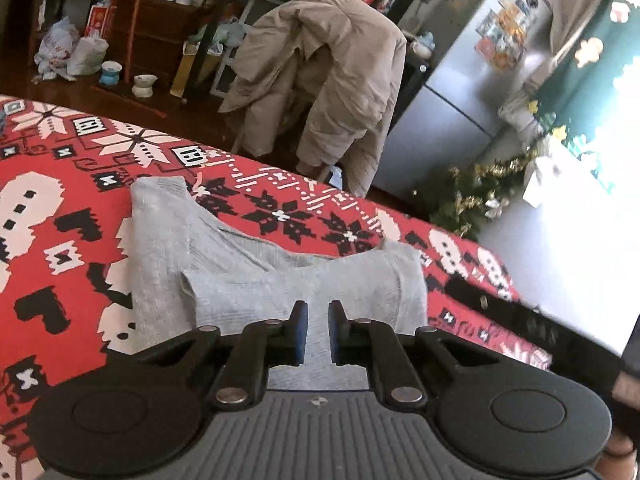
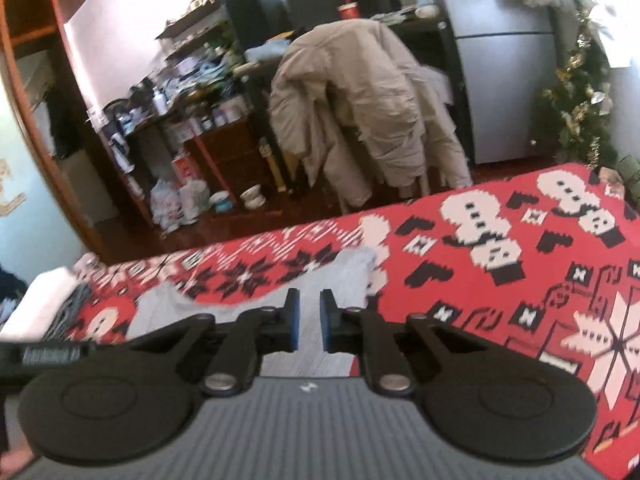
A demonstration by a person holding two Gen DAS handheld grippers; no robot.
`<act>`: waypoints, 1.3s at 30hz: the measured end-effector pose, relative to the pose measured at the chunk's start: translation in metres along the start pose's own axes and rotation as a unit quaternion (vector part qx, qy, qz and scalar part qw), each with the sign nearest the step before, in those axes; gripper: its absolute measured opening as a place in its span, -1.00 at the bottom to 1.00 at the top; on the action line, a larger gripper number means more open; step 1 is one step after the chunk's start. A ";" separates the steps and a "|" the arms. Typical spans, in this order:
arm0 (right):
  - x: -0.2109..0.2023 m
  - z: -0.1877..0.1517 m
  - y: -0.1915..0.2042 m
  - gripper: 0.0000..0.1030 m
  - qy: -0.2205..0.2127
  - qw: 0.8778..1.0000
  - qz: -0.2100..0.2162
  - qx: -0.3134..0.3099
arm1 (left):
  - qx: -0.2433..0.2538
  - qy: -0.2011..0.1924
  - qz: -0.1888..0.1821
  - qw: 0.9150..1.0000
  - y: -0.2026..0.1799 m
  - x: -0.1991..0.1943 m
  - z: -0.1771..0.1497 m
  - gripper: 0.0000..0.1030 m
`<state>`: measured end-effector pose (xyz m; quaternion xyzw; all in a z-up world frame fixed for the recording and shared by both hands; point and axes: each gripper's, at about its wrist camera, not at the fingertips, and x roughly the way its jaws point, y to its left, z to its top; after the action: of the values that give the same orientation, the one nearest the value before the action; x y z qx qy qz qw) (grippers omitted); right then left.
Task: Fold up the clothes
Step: 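Open the left gripper and lift both grippers above the folded shirt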
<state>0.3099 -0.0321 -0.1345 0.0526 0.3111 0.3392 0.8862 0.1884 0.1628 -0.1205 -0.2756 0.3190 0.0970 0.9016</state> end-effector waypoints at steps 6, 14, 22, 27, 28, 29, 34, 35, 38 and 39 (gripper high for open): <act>0.043 0.004 0.004 -0.81 0.042 0.999 -0.026 -0.006 | -0.023 0.037 0.036 0.998 0.021 0.011 -0.002 -0.80; 0.054 0.003 -0.003 -0.86 0.050 0.998 -0.045 0.007 | -0.047 0.043 0.036 0.997 0.031 0.010 -0.002 -0.91; 0.070 0.003 -0.016 -0.79 0.061 0.996 -0.069 0.021 | -0.058 0.038 0.035 0.997 0.035 0.007 0.000 -0.91; 0.067 0.008 -0.015 -0.78 0.031 0.997 -0.069 0.023 | -0.060 -0.001 0.031 0.998 0.042 -0.002 0.006 -0.91; 0.069 0.007 -0.016 -0.78 0.034 0.997 -0.068 0.024 | -0.061 -0.003 0.035 0.998 0.045 -0.001 0.007 -0.91; 0.074 0.003 -0.018 -0.78 0.041 0.996 -0.069 0.029 | -0.063 -0.004 0.039 0.997 0.048 0.000 0.009 -0.91; 0.074 0.003 -0.019 -0.77 0.033 0.996 -0.080 0.031 | -0.075 -0.005 0.064 0.995 0.062 -0.002 0.014 -0.94; 0.072 0.005 -0.017 -0.77 0.025 0.996 -0.083 0.028 | -0.076 -0.007 0.069 0.995 0.065 -0.003 0.015 -0.94; 0.066 0.009 -0.010 -0.77 0.016 0.998 -0.054 0.021 | -0.088 -0.005 0.066 0.994 0.073 -0.005 0.016 -0.94; 0.068 0.008 -0.008 -0.77 0.023 0.998 -0.051 0.017 | -0.091 -0.005 0.065 0.994 0.074 -0.005 0.017 -0.94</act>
<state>0.3583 0.0053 -0.1655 0.0444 0.3391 0.2895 0.8940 0.1673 0.2334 -0.1389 -0.3350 0.3217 0.1851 0.8660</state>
